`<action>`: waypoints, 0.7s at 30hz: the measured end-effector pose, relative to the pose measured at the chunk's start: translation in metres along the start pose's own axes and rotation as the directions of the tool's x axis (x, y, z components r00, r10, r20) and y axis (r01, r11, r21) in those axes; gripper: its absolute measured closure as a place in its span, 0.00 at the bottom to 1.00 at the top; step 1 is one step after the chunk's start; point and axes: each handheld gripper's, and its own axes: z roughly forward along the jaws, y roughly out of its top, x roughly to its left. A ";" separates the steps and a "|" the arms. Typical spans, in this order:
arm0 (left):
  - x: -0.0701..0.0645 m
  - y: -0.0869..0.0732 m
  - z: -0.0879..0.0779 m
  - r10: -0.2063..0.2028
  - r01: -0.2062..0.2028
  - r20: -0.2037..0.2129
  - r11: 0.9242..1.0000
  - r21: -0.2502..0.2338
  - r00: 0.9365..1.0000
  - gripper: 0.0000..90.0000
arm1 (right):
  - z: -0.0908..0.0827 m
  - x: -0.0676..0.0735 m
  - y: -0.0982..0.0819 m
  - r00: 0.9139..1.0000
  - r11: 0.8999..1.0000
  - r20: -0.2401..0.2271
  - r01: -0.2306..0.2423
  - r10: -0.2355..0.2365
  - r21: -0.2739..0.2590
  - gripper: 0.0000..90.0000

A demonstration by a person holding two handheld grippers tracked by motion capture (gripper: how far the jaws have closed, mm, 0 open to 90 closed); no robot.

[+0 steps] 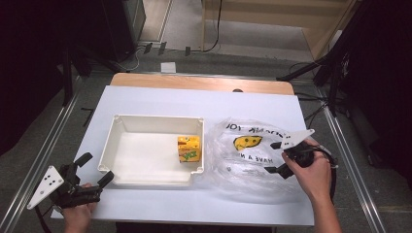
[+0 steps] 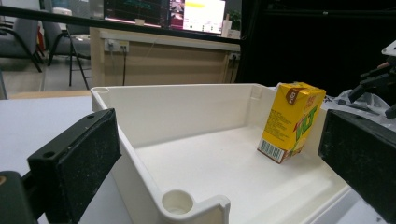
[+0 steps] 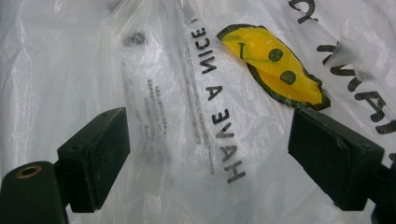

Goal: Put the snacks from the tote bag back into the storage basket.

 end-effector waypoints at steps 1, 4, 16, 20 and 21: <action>0.000 0.000 0.000 -0.001 0.001 0.000 1.000 0.000 1.000 0.00 | -0.001 0.001 -0.002 1.000 1.000 0.000 -0.003 0.003 -0.003 0.15; 0.000 0.000 0.000 0.003 -0.003 0.000 1.000 0.002 1.000 0.00 | -0.004 0.003 -0.008 1.000 1.000 0.010 -0.005 0.005 -0.017 0.15; -0.001 0.000 0.001 0.011 -0.011 -0.002 1.000 0.010 1.000 0.00 | -0.011 0.008 -0.032 0.999 0.997 0.025 -0.044 0.046 -0.066 0.15; -0.001 0.000 0.001 0.012 -0.012 -0.003 1.000 0.011 1.000 0.00 | -0.012 0.010 -0.039 0.998 0.995 0.034 -0.052 0.055 -0.084 0.15; -0.001 0.000 0.001 0.011 -0.011 -0.002 1.000 0.011 1.000 0.00 | -0.012 0.010 -0.040 0.998 0.994 0.036 -0.055 0.059 -0.089 0.15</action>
